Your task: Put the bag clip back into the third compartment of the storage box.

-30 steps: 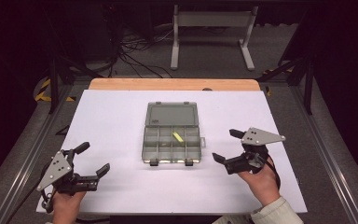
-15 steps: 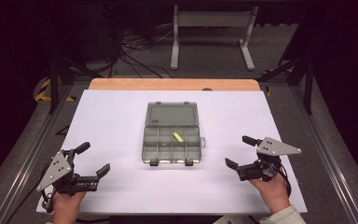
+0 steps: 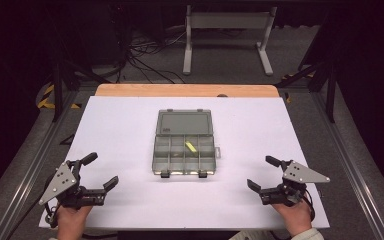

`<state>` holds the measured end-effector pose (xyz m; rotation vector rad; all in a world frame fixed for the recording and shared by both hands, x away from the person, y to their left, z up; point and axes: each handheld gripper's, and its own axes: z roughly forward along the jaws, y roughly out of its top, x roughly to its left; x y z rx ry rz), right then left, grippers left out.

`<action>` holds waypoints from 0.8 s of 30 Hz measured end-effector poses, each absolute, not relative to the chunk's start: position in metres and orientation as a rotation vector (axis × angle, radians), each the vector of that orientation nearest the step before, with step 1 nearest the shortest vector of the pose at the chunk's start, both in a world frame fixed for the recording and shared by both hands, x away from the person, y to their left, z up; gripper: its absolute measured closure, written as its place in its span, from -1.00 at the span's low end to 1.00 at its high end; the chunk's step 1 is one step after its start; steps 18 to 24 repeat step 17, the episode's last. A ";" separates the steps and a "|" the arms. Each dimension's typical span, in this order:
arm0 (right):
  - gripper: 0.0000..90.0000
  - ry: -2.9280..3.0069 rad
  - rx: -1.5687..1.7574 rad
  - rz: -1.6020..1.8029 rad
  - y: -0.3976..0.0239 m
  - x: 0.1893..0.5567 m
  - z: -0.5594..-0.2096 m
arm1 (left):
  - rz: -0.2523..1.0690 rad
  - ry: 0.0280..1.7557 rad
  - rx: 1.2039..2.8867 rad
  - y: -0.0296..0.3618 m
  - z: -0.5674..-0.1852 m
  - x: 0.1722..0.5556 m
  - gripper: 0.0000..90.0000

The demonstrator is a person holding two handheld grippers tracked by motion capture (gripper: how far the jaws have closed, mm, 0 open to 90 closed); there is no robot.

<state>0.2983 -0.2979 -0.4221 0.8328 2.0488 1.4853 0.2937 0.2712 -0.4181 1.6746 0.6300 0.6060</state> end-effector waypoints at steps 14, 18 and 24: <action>-0.99 2.042 0.866 1.435 -0.299 0.297 -0.440 | 0.567 0.639 1.647 0.277 -0.423 0.298 -0.95; -0.99 2.043 0.848 1.434 -0.298 0.297 -0.439 | 0.565 0.644 1.647 0.278 -0.424 0.299 -0.95; -0.99 2.043 0.848 1.434 -0.298 0.297 -0.439 | 0.565 0.644 1.647 0.278 -0.424 0.299 -0.95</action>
